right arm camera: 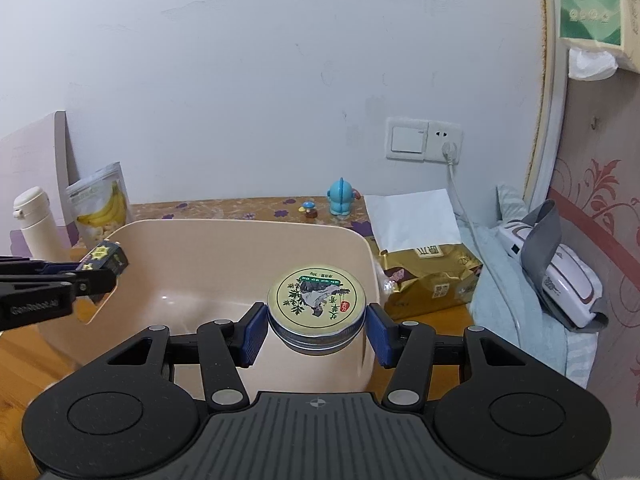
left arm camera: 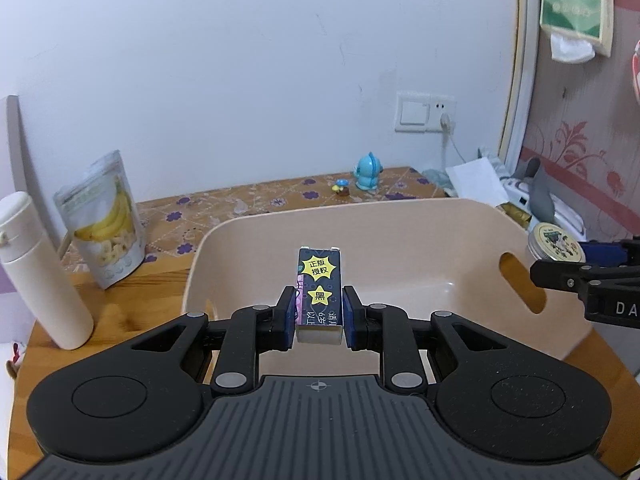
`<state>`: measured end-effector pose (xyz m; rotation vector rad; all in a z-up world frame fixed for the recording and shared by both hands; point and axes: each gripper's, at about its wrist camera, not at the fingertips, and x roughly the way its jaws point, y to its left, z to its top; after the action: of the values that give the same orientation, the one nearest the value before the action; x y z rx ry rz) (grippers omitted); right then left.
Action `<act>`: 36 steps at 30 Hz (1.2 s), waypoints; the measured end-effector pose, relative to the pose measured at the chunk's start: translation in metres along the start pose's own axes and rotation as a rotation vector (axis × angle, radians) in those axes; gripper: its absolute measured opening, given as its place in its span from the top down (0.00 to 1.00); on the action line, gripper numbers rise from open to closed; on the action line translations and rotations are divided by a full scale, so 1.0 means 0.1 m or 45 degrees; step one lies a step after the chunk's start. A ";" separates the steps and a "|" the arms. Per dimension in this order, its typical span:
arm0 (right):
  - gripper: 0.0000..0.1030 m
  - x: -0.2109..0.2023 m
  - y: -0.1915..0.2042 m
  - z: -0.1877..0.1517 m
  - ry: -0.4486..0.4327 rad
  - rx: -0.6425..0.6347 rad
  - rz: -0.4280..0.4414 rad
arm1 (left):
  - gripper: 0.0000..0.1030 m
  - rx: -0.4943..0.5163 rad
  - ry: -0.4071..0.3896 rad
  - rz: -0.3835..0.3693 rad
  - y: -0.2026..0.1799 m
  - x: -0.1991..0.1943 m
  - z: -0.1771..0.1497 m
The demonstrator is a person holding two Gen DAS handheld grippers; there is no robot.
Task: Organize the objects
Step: 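Lift both held items over the beige bin and open both grippers, then withdraw both tools from the bin back toward the remaining items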
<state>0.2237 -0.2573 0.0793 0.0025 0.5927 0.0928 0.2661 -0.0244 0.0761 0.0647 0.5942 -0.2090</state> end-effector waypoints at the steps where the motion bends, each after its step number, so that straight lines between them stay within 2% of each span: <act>1: 0.51 0.04 0.01 0.01 0.006 -0.006 0.001 | 0.77 0.005 0.011 -0.003 -0.01 0.06 0.01; 16: 0.51 0.53 0.25 -0.02 0.184 -0.158 0.023 | 0.77 0.047 0.215 0.024 -0.03 0.52 -0.09; 21: 0.50 0.61 0.31 -0.05 0.239 -0.194 0.031 | 0.77 0.035 0.237 0.024 -0.01 0.53 -0.08; 22: 0.50 0.61 0.32 -0.06 0.243 -0.199 0.026 | 0.75 0.035 0.235 0.026 -0.01 0.52 -0.08; 24: 0.50 0.62 0.32 -0.07 0.248 -0.199 0.016 | 0.62 0.035 0.228 0.032 -0.01 0.51 -0.07; 25: 0.42 0.62 0.32 -0.06 0.246 -0.196 0.011 | 0.53 0.033 0.218 0.033 -0.01 0.49 -0.07; 26: 0.42 0.60 0.32 -0.06 0.236 -0.191 0.004 | 0.45 0.032 0.211 0.034 -0.01 0.47 -0.07; 28: 0.40 0.57 0.31 -0.05 0.225 -0.182 -0.003 | 0.41 0.029 0.190 0.043 -0.01 0.43 -0.06; 36: 0.18 0.33 0.21 0.01 0.151 -0.098 -0.015 | 0.30 0.007 0.122 0.070 0.02 0.20 -0.02</act>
<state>0.2494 -0.2336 0.0626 -0.0818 0.7074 0.1047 0.2816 -0.0258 0.0634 0.0966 0.6861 -0.1545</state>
